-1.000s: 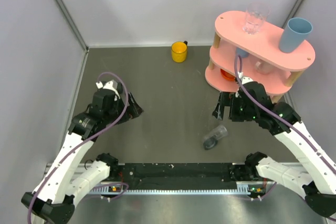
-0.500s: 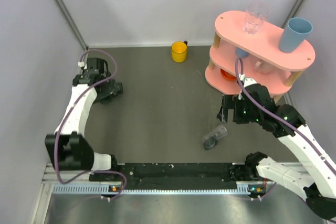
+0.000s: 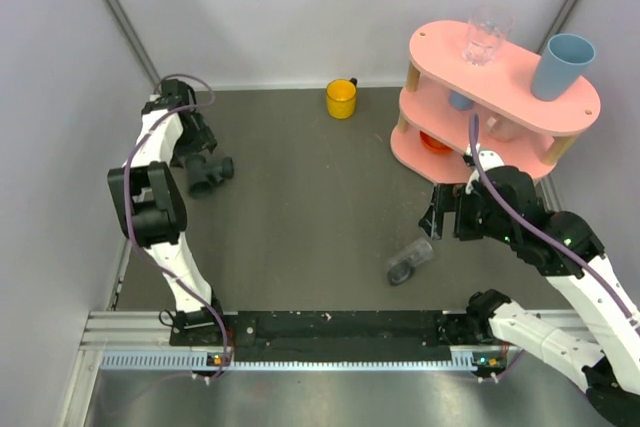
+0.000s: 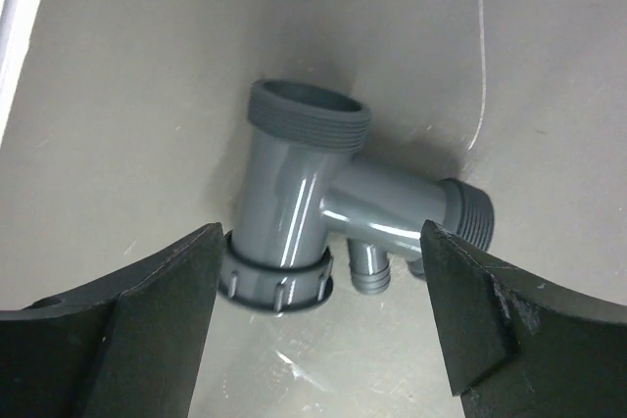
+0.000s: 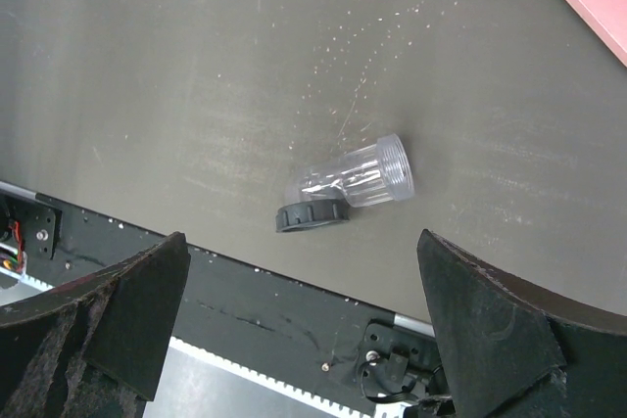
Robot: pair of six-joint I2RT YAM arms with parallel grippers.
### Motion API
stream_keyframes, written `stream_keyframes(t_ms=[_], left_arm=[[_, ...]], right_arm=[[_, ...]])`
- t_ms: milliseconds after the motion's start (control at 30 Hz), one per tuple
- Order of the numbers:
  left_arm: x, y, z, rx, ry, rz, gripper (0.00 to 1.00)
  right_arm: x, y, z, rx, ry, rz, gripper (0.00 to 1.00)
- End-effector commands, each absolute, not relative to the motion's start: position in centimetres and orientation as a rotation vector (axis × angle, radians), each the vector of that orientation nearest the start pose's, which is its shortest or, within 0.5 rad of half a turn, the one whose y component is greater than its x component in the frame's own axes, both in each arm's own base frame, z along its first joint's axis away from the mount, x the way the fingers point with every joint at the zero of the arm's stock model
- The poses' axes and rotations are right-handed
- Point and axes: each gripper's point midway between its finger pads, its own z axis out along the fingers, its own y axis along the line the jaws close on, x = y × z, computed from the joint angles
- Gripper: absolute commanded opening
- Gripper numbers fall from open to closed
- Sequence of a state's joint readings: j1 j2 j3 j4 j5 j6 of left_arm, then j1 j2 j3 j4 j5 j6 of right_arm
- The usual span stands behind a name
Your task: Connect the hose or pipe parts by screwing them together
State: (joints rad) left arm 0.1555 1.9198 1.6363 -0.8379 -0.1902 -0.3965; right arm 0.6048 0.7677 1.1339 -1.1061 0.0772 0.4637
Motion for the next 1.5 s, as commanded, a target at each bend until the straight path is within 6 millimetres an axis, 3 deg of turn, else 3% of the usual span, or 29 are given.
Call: stream_keyframes(t_ms=[0,200,367,600,700,867,967,1133,1467], left_arm=[[44.2,7.3,10.8,-0.727,2.602,0.091,0.83],[42.4,5.0,8.2,-0.723,2.687,-0.05,0.75],[41.1,1.9,9.0,-0.658,2.68,-0.238,0.67],[36.9,-2.7,8.0,-0.603,2.749,-0.371,0.63],[36.1,-3.9,9.0,-0.567,2.723,-0.397,0.63],[37.1,-3.3,12.9,-0.547,2.644,-0.352,0.7],[37.9,-1.8,14.4,-0.54,2.611,-0.246,0.75],[37.6,2.4,13.4,-0.508,2.634,0.01,0.79],[40.4,3.0,9.8,-0.428,2.761,-0.044,0.8]], right_arm=[[15.9,11.8,26.1,-0.136,2.303,0.477,0.99],[16.5,11.7,25.8,-0.155,2.311,0.435,0.99],[16.8,12.3,25.7,-0.171,2.324,0.447,0.99],[17.1,13.6,25.8,-0.16,2.327,0.516,0.98],[17.0,13.8,26.1,-0.163,2.315,0.536,0.98],[16.8,13.9,26.3,-0.165,2.305,0.557,0.98],[16.6,13.9,26.5,-0.161,2.297,0.572,0.98],[16.3,13.7,26.9,-0.144,2.276,0.584,0.98],[15.3,13.8,26.9,-0.162,2.263,0.636,0.98]])
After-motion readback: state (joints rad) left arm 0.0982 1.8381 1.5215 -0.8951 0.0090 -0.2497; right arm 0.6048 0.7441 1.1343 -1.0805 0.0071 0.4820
